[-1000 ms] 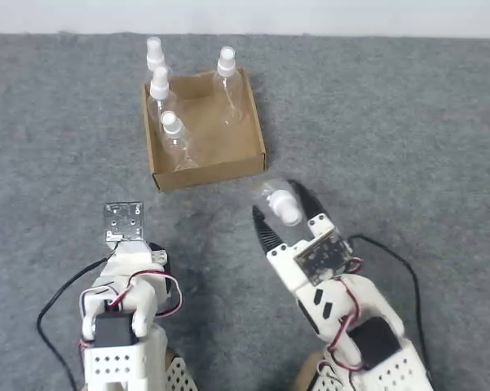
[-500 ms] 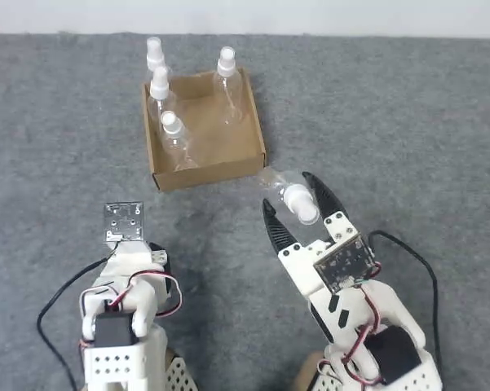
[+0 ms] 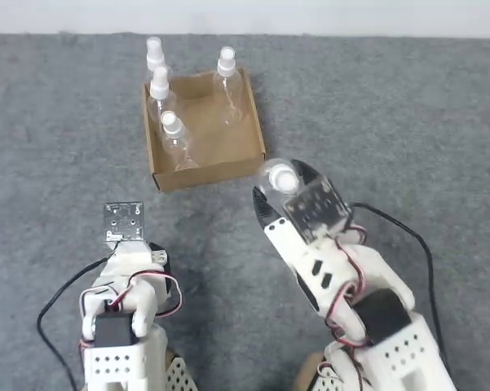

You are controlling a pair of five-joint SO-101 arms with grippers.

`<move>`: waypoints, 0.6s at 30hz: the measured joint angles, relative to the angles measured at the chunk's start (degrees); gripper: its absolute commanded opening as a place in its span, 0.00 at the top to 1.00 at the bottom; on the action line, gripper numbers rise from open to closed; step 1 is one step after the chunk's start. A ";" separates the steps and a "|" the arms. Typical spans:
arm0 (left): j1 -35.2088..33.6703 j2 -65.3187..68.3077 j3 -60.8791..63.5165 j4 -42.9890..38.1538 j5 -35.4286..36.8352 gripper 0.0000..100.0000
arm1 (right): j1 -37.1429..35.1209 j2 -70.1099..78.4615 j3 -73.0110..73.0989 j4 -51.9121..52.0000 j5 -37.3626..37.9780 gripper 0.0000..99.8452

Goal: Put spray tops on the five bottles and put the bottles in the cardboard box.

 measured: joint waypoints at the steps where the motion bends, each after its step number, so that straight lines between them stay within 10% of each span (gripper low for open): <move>1: 0.00 0.00 0.00 0.00 0.00 0.99 | 0.00 1.41 -0.79 0.00 0.00 0.88; 18: 0.00 0.00 0.00 0.00 0.00 0.99 | 0.00 14.95 -11.08 0.00 0.00 0.88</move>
